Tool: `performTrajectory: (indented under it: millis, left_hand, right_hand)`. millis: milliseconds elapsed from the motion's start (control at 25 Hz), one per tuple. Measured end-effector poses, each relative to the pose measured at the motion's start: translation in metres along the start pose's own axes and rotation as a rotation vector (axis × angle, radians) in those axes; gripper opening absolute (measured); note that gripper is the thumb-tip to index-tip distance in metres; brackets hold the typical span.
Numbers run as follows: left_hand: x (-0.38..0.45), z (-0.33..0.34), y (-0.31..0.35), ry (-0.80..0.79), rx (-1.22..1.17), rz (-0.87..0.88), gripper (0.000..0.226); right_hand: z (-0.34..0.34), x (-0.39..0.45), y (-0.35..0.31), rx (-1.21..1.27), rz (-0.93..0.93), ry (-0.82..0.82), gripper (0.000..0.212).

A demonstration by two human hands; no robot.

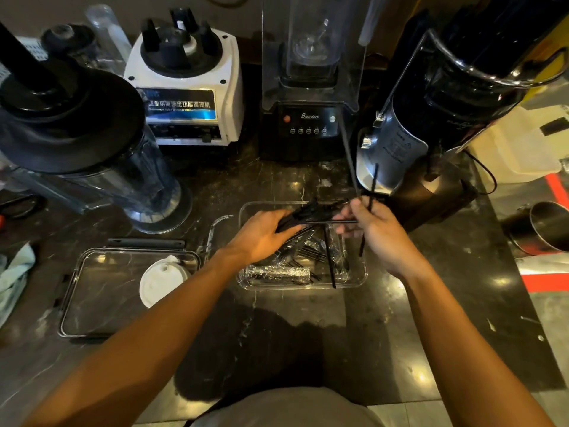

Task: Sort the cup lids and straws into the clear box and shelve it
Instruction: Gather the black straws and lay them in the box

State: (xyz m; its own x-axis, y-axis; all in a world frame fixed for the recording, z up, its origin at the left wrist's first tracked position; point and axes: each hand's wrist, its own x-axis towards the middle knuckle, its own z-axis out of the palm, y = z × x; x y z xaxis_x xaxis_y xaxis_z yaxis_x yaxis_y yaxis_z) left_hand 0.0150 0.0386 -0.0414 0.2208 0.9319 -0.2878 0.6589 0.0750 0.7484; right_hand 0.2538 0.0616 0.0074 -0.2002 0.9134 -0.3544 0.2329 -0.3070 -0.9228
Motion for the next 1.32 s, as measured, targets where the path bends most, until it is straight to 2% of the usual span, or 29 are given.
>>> performTrajectory:
  millis: [80,160,320,440,600,760,840,1040,1200,1320]
  left_hand:
    - [-0.002,0.003,0.001,0.071,-0.186,-0.053,0.014]
    - [-0.002,0.005,0.005,0.161,-0.351,-0.045,0.019]
    - [0.004,0.006,0.026,0.276,-0.646,-0.013,0.016]
    - [0.005,0.005,0.035,0.277,-0.833,-0.066,0.022]
    - [0.005,0.008,0.031,0.288,-0.848,-0.101,0.019]
    - [0.003,0.005,0.023,0.326,-0.956,-0.145,0.015]
    - [0.001,0.005,0.022,0.304,-0.993,-0.144,0.017]
    - [0.004,0.012,0.023,0.269,-0.887,-0.125,0.024]
    - [0.004,0.016,0.022,0.201,-0.792,-0.138,0.014]
    - [0.006,0.023,0.019,0.164,-0.659,-0.084,0.016]
  right_hand:
    - [-0.004,-0.004,-0.003,0.13,-0.023,0.052,0.032]
    - [0.003,-0.008,0.001,0.079,-0.013,0.067,0.032]
    - [0.037,-0.012,0.016,-0.183,0.005,-0.12,0.031]
    - [0.054,-0.007,0.028,-0.394,0.034,-0.252,0.029]
    - [0.067,-0.004,0.03,-0.37,0.039,-0.257,0.024]
    - [0.066,0.005,0.036,-0.245,0.018,-0.008,0.03]
    - [0.063,0.011,0.039,-0.265,0.049,0.038,0.03]
    - [0.073,0.019,0.037,-0.513,0.103,-0.024,0.027]
    - [0.077,0.018,0.034,-0.644,0.107,-0.102,0.026]
    - [0.076,0.016,0.036,-0.74,0.119,-0.176,0.033]
